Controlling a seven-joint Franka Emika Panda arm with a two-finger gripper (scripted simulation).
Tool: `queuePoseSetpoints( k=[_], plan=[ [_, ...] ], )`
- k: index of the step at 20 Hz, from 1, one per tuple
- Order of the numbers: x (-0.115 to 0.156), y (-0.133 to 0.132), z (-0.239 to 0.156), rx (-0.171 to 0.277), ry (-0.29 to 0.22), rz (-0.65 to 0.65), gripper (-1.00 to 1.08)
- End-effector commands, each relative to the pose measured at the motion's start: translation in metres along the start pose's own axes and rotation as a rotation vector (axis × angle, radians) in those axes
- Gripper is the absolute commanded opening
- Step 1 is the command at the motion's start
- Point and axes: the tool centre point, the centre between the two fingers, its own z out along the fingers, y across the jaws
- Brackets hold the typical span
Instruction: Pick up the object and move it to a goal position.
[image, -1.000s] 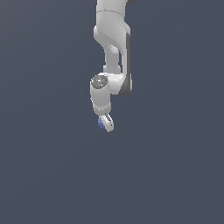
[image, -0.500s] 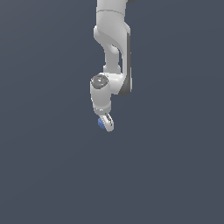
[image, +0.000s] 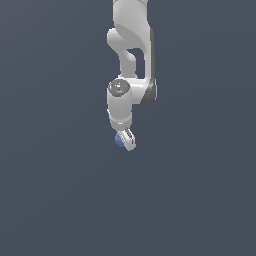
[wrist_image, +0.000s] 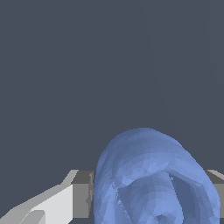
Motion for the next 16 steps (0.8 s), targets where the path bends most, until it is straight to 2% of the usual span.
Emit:
queuePoseSetpoints(
  k=[1, 16],
  plan=[
    [-0.004, -0.012, -0.016, 0.000, 0.001, 0.000, -1.00],
    [-0.035, -0.106, -0.136, -0.001, 0.002, 0.001, -1.00]
  ],
)
